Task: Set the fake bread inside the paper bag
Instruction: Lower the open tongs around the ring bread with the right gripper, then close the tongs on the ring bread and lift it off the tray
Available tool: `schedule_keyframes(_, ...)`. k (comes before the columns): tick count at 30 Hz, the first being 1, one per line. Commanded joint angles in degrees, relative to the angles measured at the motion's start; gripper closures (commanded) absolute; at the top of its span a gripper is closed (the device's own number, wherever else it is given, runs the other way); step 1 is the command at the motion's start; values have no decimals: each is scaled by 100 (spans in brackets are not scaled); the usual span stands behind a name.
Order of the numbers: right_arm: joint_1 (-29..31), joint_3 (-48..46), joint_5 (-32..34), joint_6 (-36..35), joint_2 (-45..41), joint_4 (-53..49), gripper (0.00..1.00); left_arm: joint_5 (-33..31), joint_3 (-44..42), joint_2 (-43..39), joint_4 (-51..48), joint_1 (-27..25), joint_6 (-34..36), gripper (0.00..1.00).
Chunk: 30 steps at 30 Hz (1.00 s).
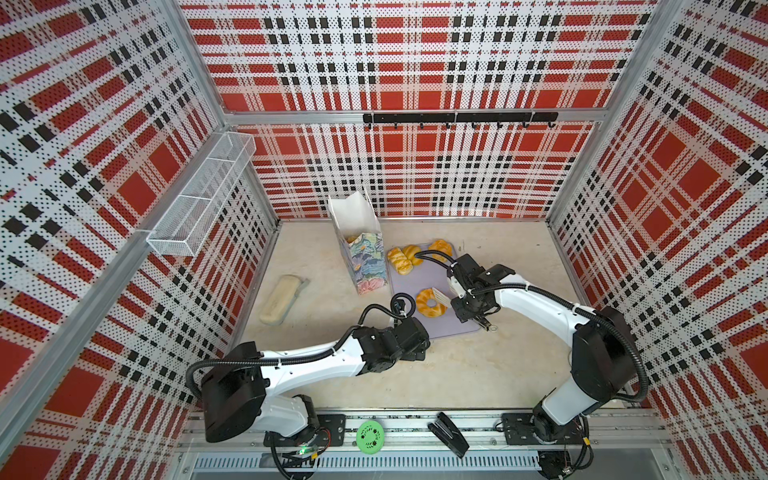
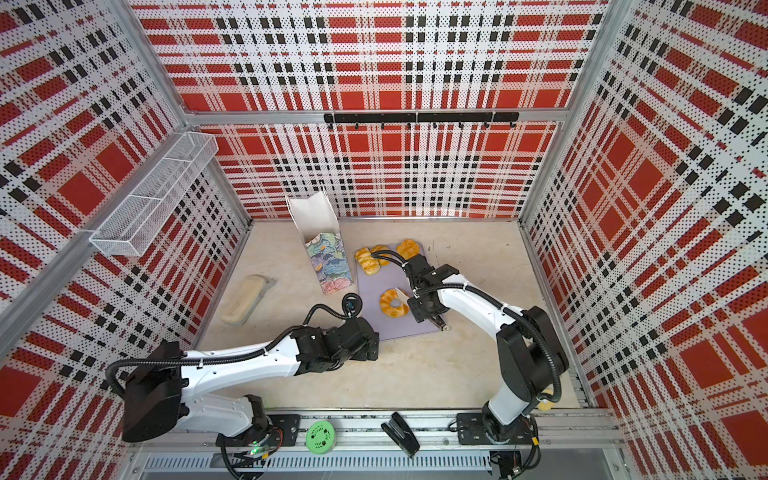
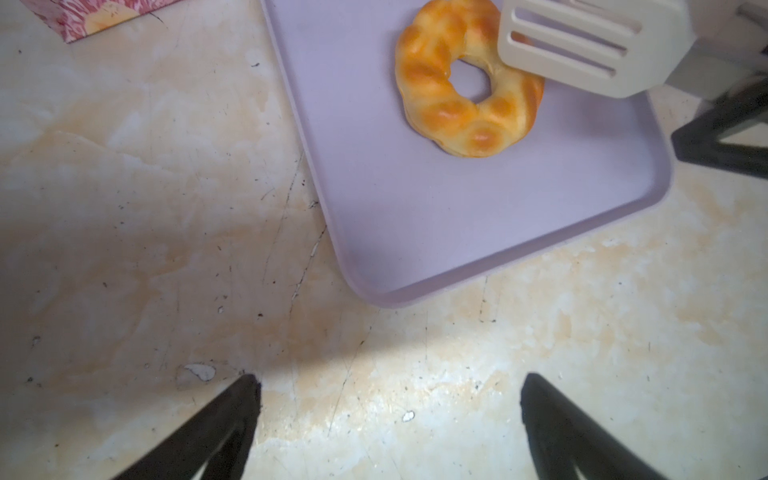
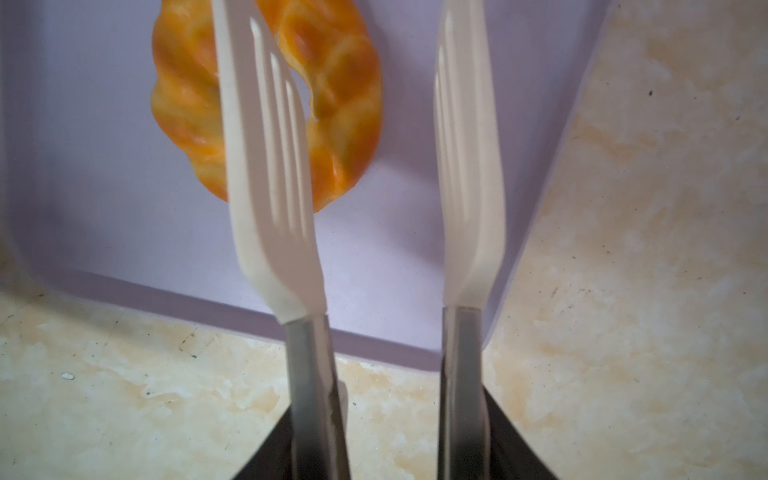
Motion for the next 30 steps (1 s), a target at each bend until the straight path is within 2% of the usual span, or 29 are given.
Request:
schedule_keyframes(1,-20,277,-92,-210,106,173,49,-41,199,58,74,-41,26,1)
schedule_keyframes(30,-20,955,111,-702,915,-489,49,-142,79,-146,40,-41,-27,1)
